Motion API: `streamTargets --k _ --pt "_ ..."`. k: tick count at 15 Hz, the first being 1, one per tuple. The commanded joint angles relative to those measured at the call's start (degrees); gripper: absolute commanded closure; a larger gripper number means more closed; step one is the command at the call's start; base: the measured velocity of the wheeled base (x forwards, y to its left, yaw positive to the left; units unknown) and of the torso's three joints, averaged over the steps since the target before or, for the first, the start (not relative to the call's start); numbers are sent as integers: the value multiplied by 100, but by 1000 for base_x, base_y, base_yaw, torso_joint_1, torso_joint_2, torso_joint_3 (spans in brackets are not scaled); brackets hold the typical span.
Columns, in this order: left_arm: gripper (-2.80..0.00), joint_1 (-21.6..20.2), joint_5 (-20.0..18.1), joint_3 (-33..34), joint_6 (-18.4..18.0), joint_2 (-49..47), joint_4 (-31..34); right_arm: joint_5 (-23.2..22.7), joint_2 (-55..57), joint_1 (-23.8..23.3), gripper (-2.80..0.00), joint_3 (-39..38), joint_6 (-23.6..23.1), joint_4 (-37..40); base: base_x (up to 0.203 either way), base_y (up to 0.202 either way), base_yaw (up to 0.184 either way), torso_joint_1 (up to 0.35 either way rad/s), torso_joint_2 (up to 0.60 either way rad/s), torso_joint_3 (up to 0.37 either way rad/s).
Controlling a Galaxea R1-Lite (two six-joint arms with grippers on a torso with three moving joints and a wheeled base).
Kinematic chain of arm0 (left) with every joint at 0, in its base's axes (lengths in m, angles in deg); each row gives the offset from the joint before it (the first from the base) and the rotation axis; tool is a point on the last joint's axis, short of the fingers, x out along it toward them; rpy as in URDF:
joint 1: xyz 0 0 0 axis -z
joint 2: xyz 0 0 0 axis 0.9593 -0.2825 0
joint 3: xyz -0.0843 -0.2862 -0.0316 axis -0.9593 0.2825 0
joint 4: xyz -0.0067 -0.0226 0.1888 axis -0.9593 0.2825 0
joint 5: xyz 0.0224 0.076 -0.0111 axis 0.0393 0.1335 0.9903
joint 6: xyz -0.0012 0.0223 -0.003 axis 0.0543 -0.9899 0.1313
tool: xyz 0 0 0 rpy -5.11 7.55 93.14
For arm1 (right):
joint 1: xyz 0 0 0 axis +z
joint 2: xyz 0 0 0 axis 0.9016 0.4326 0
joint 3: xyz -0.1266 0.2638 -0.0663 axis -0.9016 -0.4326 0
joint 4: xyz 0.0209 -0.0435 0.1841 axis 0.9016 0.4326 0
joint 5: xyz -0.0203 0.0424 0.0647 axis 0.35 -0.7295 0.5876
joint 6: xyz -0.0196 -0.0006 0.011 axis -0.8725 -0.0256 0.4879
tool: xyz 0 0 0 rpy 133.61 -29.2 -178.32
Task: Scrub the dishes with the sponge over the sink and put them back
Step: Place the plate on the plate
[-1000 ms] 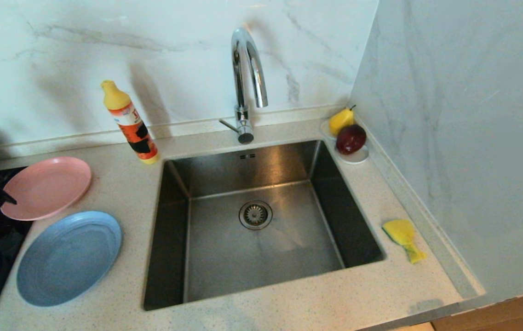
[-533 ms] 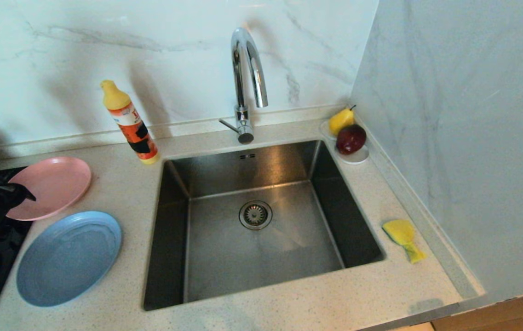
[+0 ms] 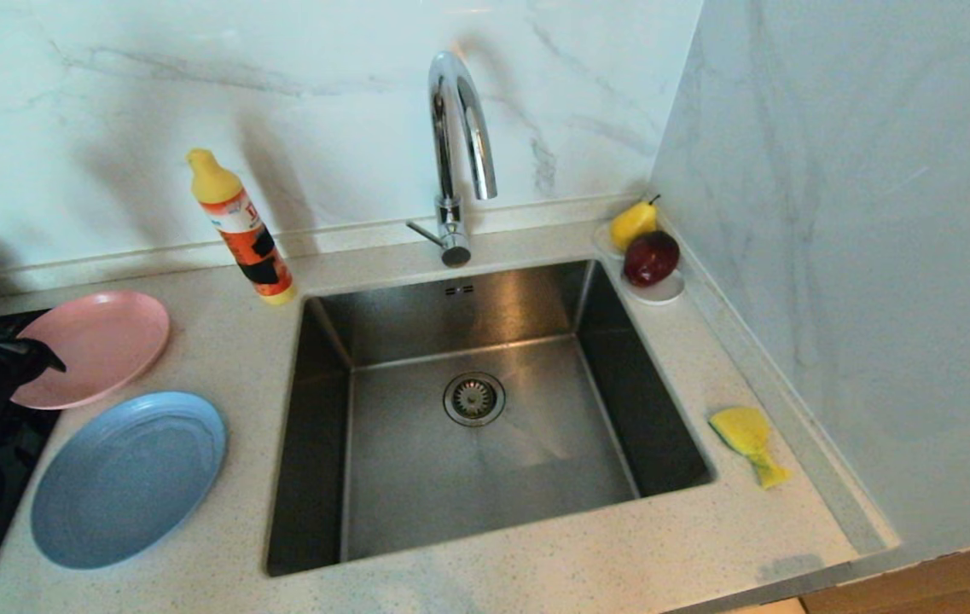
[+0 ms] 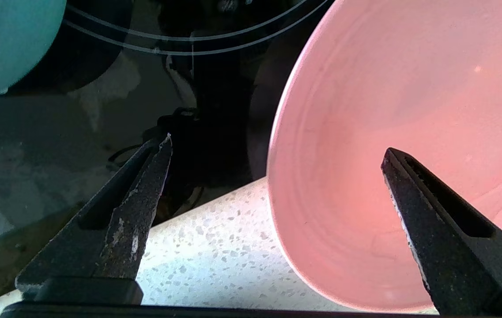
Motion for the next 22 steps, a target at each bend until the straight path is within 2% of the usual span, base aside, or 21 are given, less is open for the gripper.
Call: streamTargets --k 1,6,7,14,16,22 --pt "-280 -9 -1 -80 25 -18 8 -4 -1 0 0 0 -5 -1 0 0 0 0 0 0" --pt "-280 -52 127 -233 17 -122 17 -4 -1 0 0 0 -5 -1 0 0 0 0 0 0" --pt "0 -52 166 -225 8 -132 26 -4 -1 0 0 0 -5 -1 0 0 0 0 0 0" --pt "0 -88 185 -242 -19 -159 43 -4 -1 0 0 0 -5 -1 0 0 0 0 0 0" --pt "0 -96 301 -251 -27 -150 27 -4 -1 0 0 -5 -5 -1 0 0 0 0 0 0" --pt "0 -280 379 -612 -45 -60 52 -4 -1 0 0 0 -5 -1 0 0 0 0 0 0"
